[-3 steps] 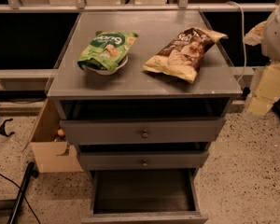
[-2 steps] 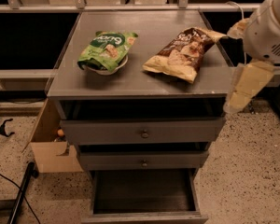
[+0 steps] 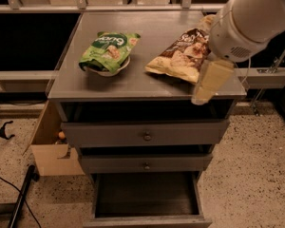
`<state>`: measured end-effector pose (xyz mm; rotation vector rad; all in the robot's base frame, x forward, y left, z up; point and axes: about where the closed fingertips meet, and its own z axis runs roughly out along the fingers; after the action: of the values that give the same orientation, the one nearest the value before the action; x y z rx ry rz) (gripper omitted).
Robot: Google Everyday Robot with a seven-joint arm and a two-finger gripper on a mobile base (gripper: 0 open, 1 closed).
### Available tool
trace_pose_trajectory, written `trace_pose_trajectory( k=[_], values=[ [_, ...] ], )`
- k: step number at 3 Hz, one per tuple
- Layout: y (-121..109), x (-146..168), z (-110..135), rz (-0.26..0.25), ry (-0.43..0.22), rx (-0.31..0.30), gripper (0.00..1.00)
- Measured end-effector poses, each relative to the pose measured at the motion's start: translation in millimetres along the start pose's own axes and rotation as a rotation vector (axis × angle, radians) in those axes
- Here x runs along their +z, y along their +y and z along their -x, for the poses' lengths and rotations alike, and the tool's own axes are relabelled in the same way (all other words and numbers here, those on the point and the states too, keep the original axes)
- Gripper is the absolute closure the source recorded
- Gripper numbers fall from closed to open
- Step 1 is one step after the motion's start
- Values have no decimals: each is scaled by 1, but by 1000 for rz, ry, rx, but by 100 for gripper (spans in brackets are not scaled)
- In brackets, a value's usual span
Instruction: Place green rice chip bag into bottom drawer
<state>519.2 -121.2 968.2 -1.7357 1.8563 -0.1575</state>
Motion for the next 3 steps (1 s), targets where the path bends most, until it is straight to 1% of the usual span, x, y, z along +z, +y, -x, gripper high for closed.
trace_pose_trajectory(
  k=[1,2,3],
  values=[
    [-9,16,23,-24,-44,-26,0],
    [-27,42,61,-60,-85,-51,0],
    [-40,56,82,-93,-104,-68,0]
  ],
)
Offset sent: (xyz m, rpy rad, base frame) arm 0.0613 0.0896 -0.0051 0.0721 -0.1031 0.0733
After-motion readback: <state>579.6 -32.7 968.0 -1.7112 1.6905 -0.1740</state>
